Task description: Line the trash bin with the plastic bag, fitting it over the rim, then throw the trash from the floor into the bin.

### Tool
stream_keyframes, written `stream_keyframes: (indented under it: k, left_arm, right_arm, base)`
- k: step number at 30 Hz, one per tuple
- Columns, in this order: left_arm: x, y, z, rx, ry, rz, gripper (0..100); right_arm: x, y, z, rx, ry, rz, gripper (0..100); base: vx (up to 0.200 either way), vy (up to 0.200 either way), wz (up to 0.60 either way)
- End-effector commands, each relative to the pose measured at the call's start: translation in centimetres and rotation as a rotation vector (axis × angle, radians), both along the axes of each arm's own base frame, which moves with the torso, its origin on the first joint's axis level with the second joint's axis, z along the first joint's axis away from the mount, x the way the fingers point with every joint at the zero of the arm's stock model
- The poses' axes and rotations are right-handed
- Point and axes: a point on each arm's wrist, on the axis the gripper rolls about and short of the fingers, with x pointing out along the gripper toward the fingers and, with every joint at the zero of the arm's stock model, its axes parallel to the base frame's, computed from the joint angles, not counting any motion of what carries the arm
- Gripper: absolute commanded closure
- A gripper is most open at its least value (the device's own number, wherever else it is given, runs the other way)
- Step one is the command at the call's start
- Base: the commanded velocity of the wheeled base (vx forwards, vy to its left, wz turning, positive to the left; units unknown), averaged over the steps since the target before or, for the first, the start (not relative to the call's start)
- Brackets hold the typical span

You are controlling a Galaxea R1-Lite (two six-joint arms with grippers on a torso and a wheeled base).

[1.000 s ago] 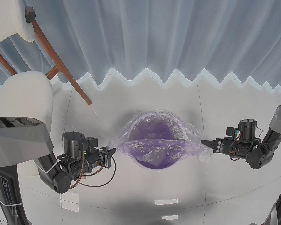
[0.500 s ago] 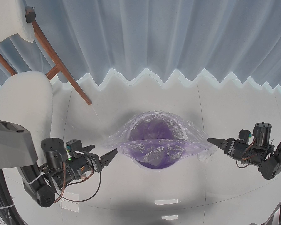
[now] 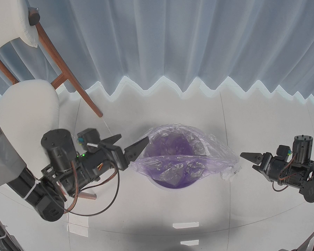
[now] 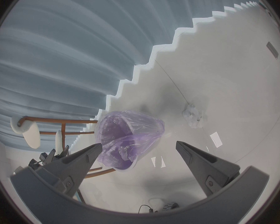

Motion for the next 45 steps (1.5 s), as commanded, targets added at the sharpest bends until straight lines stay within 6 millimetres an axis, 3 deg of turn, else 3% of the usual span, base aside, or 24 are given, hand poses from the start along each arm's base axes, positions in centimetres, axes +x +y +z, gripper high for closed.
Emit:
stream_keyframes:
  k: [1,8,12,17,22,32,36,44,45]
  left_arm:
    - [4.2,-3.1,0.3,0.084,-0.022,-0.188,0]
    - [4.8,-4.0,-1.1,0.307,-0.012,-0.432,0]
    - [6.5,-4.8,-2.0,0.504,-0.07,-0.534,0]
    - [8.6,-5.6,-1.3,0.592,-0.116,-0.564,0]
    - [9.0,-6.7,-0.3,0.607,-0.136,-0.587,0]
    - [11.0,-6.9,-3.9,0.766,-0.121,-0.675,0]
    - [13.1,-6.5,-5.8,0.821,-0.154,-0.679,0]
    - [15.5,-7.5,-6.7,0.832,-0.147,-0.674,0]
    - [15.5,-7.5,-6.7,0.832,-0.147,-0.674,100]
  right_arm:
    - [-2.3,-0.3,2.0,0.071,-0.04,-0.063,0]
    - [-3.6,-0.5,2.3,0.079,-0.047,-0.068,0]
    - [-3.8,-0.5,2.4,0.079,-0.055,-0.065,0]
    - [-3.8,-0.5,2.4,0.08,-0.058,-0.063,0]
    - [-4.0,-0.5,2.5,0.082,-0.062,-0.062,0]
    - [-4.4,0.2,2.3,0.082,-0.049,-0.026,0]
    - [-4.5,0.5,2.3,0.084,-0.046,-0.01,0]
    - [-4.9,0.6,1.9,0.08,-0.029,-0.003,0]
    - [-4.9,0.6,1.9,0.08,-0.029,-0.003,0]
  base:
    - [0.0,0.0,0.0]
    - [0.0,0.0,0.0]
    - [0.0,0.0,0.0]
    - [0.0,0.0,0.0]
    - [0.0,0.0,0.0]
    - [0.0,0.0,0.0]
    - [0.0,0.0,0.0]
    - [0.0,0.0,0.0]
    - [0.0,0.0,0.0]
